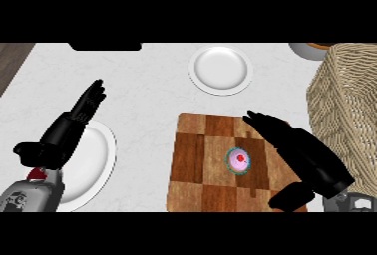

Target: Pick the cupcake from the cutting board and place it in the basket

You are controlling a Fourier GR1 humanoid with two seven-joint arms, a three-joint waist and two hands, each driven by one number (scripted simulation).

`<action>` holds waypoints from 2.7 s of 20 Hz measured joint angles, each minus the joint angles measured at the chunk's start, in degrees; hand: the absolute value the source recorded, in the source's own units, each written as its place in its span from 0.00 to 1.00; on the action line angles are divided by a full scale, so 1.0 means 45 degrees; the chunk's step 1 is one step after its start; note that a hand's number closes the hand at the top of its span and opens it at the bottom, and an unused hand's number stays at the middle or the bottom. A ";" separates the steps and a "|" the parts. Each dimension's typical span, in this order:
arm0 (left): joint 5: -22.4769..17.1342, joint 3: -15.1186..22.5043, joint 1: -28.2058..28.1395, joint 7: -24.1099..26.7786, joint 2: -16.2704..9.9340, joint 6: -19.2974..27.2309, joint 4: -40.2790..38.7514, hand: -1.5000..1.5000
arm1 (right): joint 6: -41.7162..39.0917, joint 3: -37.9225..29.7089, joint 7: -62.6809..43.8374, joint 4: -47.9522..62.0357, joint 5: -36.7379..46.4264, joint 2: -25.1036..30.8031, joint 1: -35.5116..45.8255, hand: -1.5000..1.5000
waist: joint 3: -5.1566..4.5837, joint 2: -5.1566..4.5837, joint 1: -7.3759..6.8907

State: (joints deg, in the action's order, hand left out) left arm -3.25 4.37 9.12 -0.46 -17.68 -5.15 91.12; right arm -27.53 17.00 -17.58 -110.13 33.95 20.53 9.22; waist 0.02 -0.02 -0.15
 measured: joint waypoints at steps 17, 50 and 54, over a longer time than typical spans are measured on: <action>0.0745 -0.0910 0.0034 -0.0146 0.0777 -0.0797 0.0050 0.50 | -0.0064 -0.0160 0.1726 0.0639 0.1504 -0.1390 -0.0415 0.00 | -0.0007 0.0012 0.0035; 0.1639 -0.1641 0.0100 -0.0342 0.1686 -0.1569 0.0214 0.50 | 0.0793 0.0102 0.2986 0.4915 0.5174 -0.2929 0.0100 0.00 | -0.0004 0.0004 0.0020; 0.1649 -0.1682 0.0156 -0.0294 0.1719 -0.1660 0.0091 0.50 | 0.0819 0.0453 0.3262 0.5870 0.5532 -0.3094 0.0319 1.00 | -0.0006 0.0004 0.0007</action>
State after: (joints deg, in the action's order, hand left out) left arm 4.17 -3.20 9.82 -1.79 -9.95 -12.62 91.53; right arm -23.85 19.03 -2.90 -83.71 58.85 6.61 10.65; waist -0.01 0.00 -0.12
